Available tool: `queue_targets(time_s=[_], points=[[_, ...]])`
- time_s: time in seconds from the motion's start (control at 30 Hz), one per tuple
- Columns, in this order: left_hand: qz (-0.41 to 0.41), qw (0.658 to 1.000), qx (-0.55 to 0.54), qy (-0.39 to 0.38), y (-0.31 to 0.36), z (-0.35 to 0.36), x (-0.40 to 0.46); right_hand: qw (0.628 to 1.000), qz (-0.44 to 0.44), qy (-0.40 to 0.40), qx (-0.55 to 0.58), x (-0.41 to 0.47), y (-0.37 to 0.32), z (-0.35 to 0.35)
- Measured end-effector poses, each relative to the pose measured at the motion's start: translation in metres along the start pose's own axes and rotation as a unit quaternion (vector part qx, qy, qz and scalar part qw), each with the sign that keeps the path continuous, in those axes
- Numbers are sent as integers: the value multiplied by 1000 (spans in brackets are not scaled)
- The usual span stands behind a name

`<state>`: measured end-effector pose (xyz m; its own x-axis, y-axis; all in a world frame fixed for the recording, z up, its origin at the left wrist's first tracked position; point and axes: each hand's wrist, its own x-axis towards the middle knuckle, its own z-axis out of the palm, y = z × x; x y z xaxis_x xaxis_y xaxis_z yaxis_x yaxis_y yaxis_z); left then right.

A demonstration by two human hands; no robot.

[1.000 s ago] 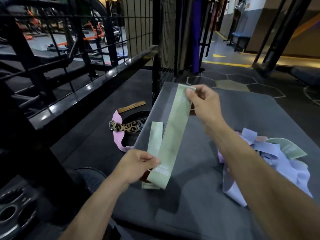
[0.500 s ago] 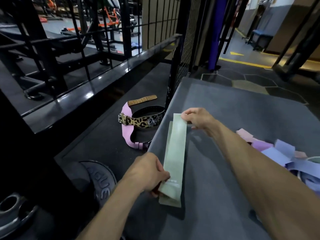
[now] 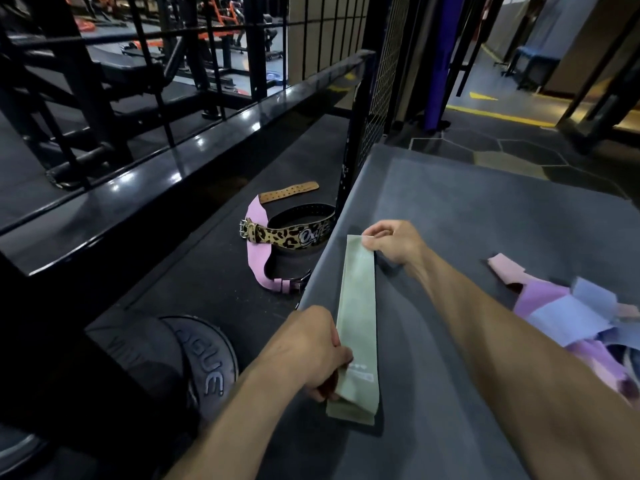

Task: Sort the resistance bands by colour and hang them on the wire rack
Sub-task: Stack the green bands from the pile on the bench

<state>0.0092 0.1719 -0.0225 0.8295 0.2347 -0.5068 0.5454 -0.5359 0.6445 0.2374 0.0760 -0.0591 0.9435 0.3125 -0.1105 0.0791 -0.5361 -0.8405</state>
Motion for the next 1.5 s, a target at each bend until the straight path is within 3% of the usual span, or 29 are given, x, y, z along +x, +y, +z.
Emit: queue_targets(time_s=[0.53,0.63,0.8,0.9,1.27,1.5], points=[[-5,997,78,-20,-10,1,4,998,-8,6,-54,8,3,-3],[-8,995,98,-19,-11,1,4,987,-34,8,-160,3,-4,-5],[-5,993,119,1,-11,3,4,916,-28,4,-399,-16,-26,7],[5,989,149,16,-7,3,2,882,-34,3,-470,-21,-33,20],[14,989,145,12,-7,2,2,865,-39,22,-500,-25,-37,33],[24,988,155,10,-8,1,2,893,-33,27,-448,-39,-32,22]])
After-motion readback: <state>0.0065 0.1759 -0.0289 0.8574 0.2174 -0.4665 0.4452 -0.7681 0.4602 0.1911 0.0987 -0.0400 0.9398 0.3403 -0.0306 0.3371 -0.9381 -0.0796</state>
